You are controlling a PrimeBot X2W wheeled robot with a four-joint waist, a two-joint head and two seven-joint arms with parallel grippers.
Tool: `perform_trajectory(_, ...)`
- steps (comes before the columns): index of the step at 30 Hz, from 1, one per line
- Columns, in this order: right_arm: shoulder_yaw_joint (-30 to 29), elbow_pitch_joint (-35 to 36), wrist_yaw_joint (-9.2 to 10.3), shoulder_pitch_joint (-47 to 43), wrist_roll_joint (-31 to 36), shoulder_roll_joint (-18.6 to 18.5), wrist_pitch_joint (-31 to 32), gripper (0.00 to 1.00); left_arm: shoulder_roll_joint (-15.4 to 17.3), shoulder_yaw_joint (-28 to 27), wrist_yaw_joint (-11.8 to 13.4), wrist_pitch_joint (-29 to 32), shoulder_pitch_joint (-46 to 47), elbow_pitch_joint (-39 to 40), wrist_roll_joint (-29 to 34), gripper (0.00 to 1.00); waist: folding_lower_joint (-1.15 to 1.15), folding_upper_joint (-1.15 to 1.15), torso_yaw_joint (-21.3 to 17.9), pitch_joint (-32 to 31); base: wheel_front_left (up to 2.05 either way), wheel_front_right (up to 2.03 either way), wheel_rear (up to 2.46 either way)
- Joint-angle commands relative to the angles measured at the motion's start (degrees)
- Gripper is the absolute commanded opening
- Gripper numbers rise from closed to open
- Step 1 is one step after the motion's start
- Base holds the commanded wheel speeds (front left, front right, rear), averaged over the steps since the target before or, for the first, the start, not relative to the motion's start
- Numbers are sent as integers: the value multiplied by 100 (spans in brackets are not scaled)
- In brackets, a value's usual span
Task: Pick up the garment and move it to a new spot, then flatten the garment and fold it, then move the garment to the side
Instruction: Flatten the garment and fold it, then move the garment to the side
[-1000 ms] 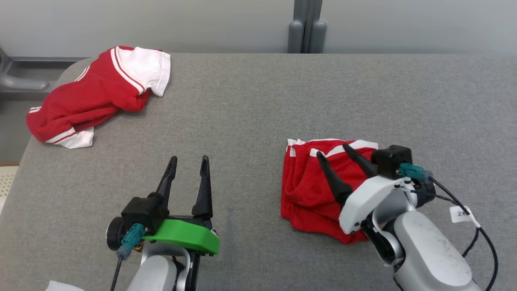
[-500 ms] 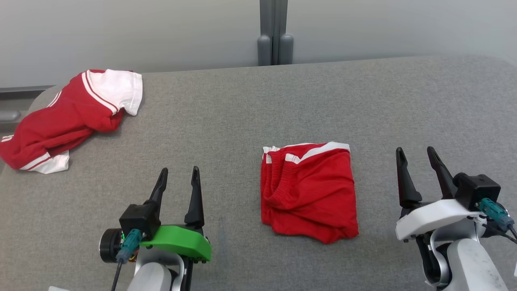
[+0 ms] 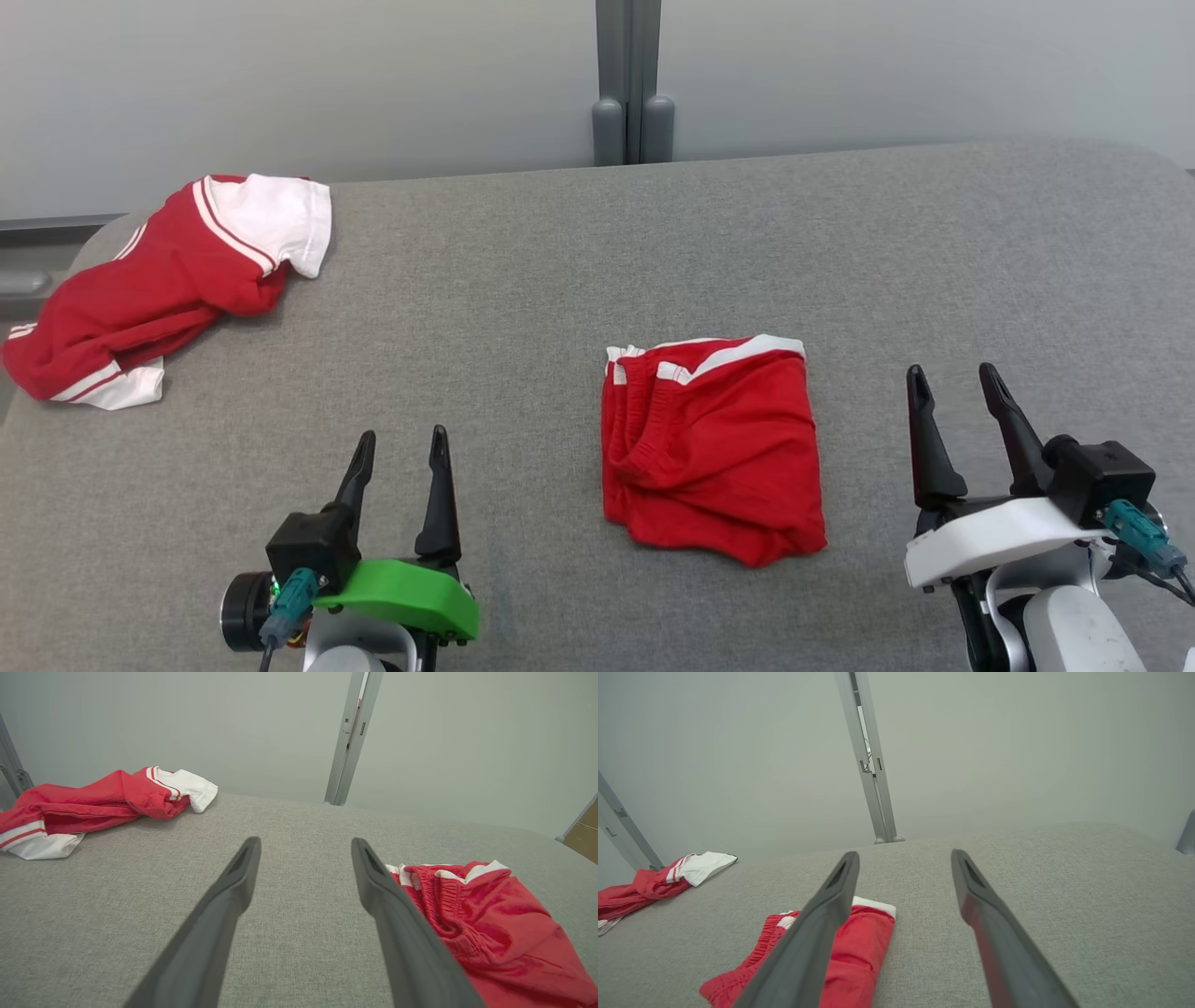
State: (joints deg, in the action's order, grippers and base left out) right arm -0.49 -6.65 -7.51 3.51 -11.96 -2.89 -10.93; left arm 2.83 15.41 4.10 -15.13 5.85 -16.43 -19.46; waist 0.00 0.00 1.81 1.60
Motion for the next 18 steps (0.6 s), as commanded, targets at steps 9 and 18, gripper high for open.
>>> perform_trajectory(9,-14,-122,4,-4,-6,-4,-2,100,12,-54,47,-2,-73,34,52,100,0,0,93,11,0,0,0)
perform_trajectory(18,-40,-193,4,147,21,-4,158,100,12,-45,48,-2,5,65,51,100,0,0,120,93,0,0,0)
